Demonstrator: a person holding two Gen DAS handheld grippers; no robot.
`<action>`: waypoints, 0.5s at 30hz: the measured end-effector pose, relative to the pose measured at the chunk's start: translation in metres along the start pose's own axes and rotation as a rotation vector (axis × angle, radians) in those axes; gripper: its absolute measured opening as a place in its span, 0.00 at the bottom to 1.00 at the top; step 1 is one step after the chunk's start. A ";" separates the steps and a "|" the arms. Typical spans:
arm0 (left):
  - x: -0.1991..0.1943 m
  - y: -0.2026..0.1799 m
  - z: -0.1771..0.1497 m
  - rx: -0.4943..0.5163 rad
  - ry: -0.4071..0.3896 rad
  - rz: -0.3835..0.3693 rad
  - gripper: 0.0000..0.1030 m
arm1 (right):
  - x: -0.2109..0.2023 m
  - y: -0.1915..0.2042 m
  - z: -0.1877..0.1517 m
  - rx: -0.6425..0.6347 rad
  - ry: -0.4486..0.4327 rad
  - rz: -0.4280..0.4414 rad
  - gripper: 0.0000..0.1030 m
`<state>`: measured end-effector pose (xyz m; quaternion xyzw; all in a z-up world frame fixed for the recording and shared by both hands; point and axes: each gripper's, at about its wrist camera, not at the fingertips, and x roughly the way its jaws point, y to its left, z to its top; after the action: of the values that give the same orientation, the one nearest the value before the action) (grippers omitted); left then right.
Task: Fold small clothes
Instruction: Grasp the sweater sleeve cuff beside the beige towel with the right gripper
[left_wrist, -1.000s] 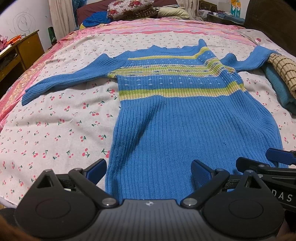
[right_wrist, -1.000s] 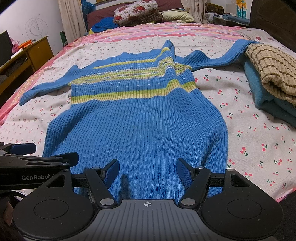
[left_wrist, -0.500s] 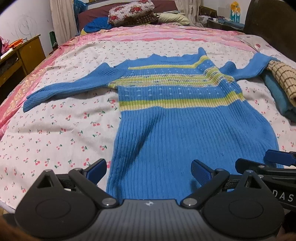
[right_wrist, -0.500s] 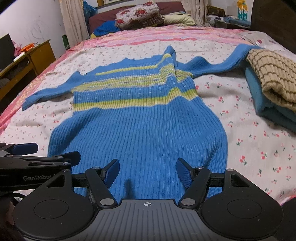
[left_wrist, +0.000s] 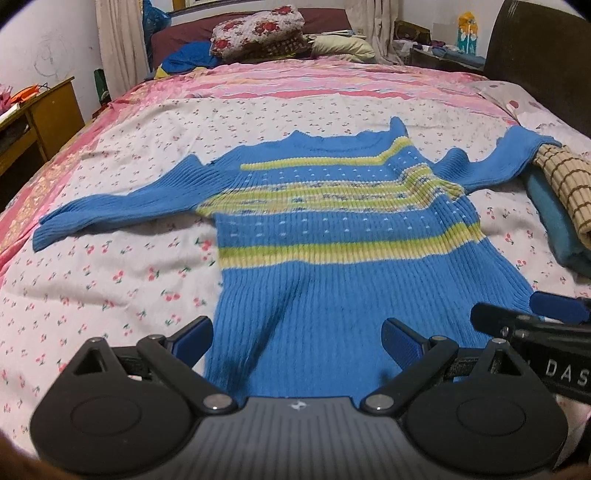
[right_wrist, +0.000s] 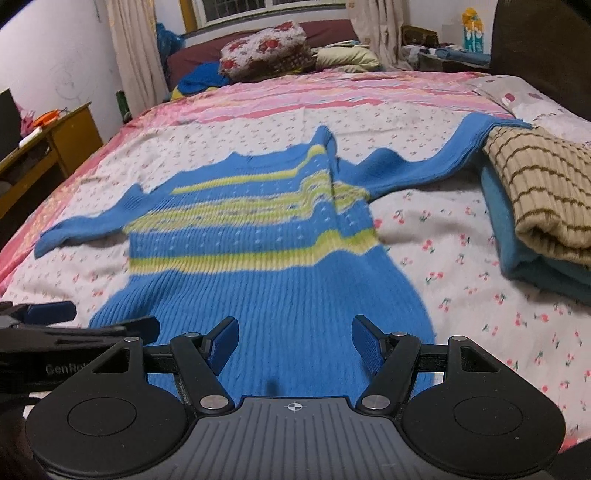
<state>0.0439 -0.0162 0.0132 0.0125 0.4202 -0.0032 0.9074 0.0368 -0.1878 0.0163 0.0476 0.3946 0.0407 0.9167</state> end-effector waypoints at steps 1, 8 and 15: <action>0.002 -0.002 0.002 0.004 -0.001 0.003 0.99 | 0.002 -0.002 0.002 0.008 -0.002 -0.001 0.67; 0.020 -0.013 0.014 0.004 0.018 -0.014 0.99 | 0.016 -0.019 0.012 0.053 -0.009 -0.005 0.67; 0.039 -0.032 0.036 -0.014 -0.004 -0.030 0.99 | 0.035 -0.046 0.031 0.158 -0.031 -0.022 0.67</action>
<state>0.0960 -0.0490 0.0064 -0.0004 0.4186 -0.0140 0.9081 0.0853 -0.2316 0.0065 0.1162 0.3828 -0.0015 0.9165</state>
